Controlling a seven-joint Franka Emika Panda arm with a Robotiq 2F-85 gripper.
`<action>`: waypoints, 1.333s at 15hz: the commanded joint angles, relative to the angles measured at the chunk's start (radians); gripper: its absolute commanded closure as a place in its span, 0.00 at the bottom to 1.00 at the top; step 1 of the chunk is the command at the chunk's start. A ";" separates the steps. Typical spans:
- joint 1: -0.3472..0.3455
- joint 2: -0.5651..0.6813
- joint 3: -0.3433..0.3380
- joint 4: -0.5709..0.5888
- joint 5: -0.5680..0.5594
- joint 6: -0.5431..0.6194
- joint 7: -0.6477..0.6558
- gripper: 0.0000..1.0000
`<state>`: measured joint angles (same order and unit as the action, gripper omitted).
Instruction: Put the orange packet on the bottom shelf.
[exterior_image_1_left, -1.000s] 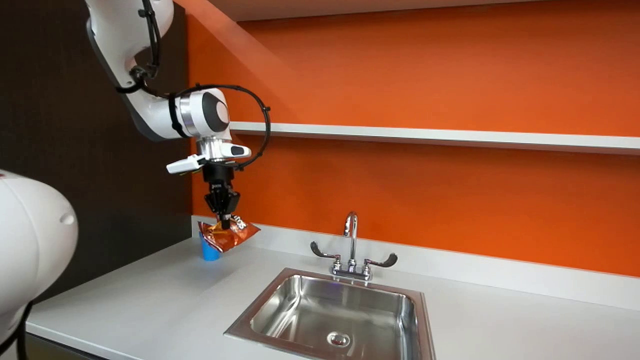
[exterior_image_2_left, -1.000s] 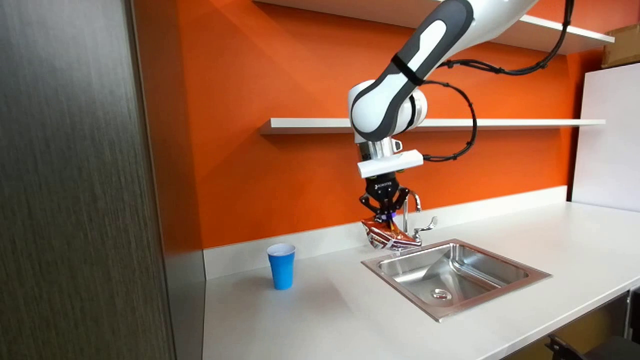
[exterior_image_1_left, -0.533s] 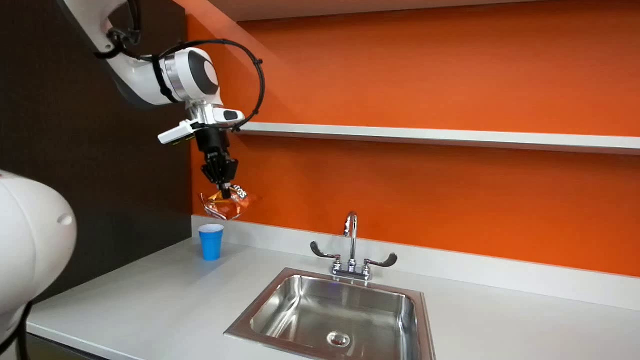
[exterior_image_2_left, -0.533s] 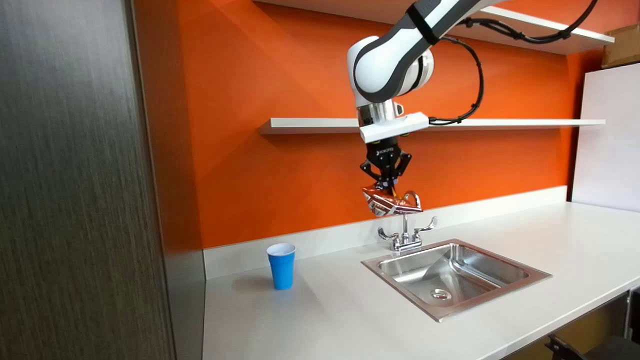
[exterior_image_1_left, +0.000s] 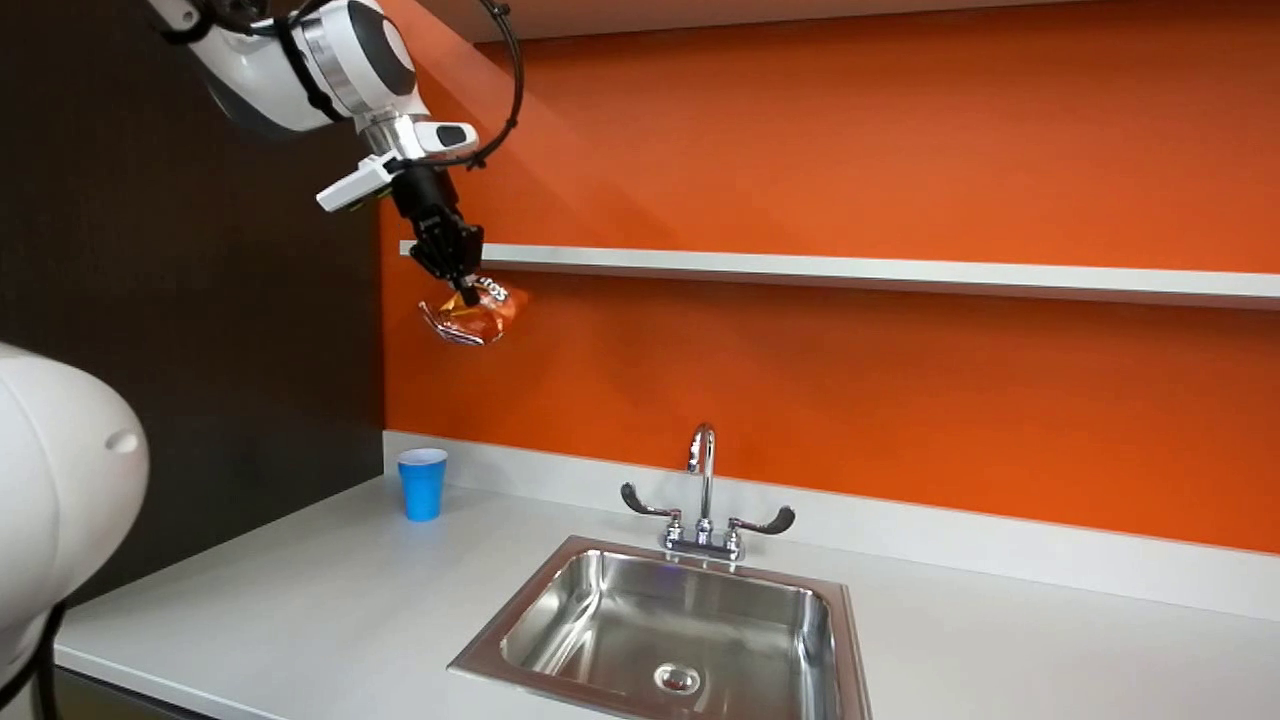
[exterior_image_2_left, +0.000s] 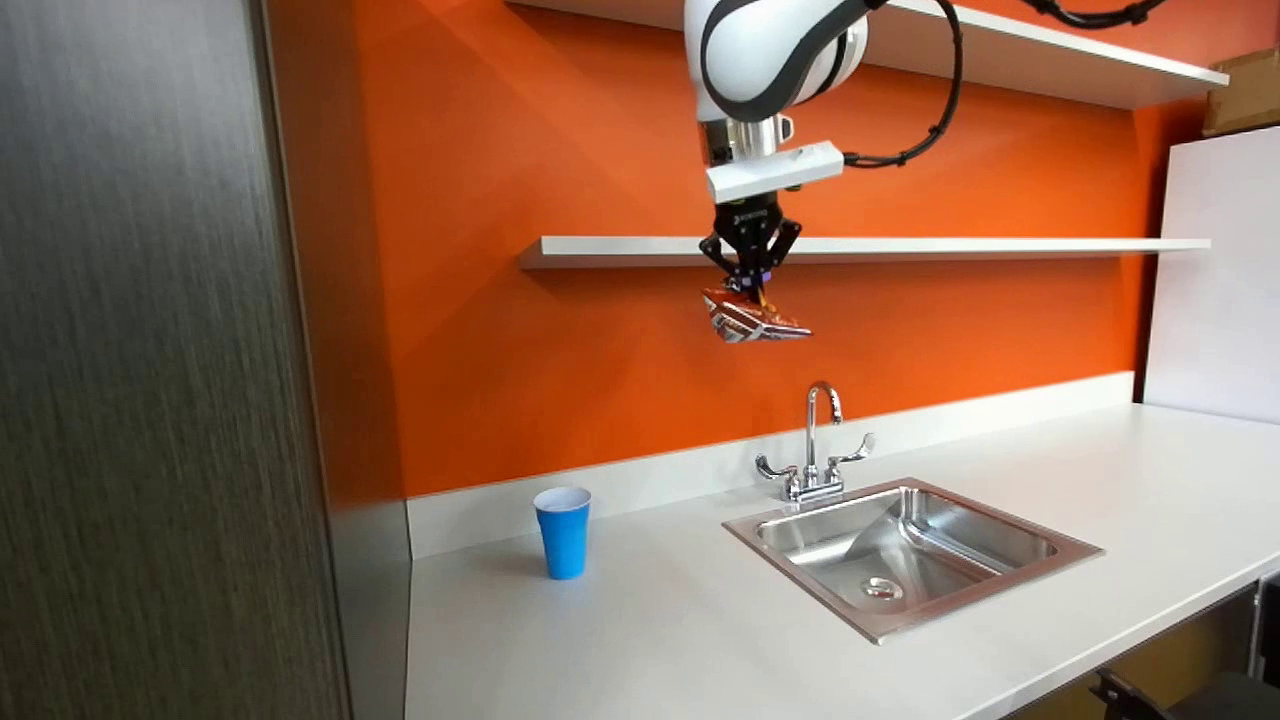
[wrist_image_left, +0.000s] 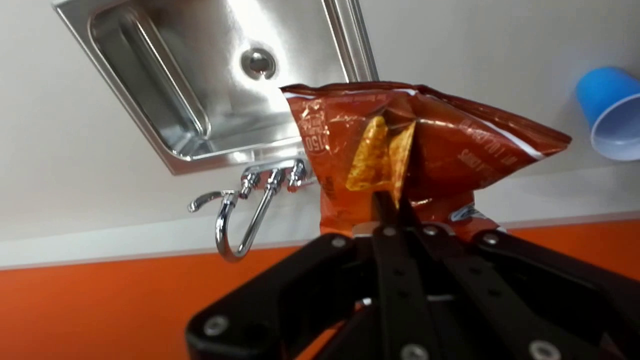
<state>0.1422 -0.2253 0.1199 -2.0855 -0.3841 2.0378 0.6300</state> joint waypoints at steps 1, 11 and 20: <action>-0.030 0.014 0.047 0.110 -0.041 -0.017 -0.016 1.00; -0.026 0.044 0.115 0.338 -0.122 -0.046 -0.012 1.00; -0.006 0.258 0.088 0.563 -0.233 -0.014 0.003 1.00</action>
<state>0.1395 -0.0638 0.2100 -1.6368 -0.5727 2.0276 0.6297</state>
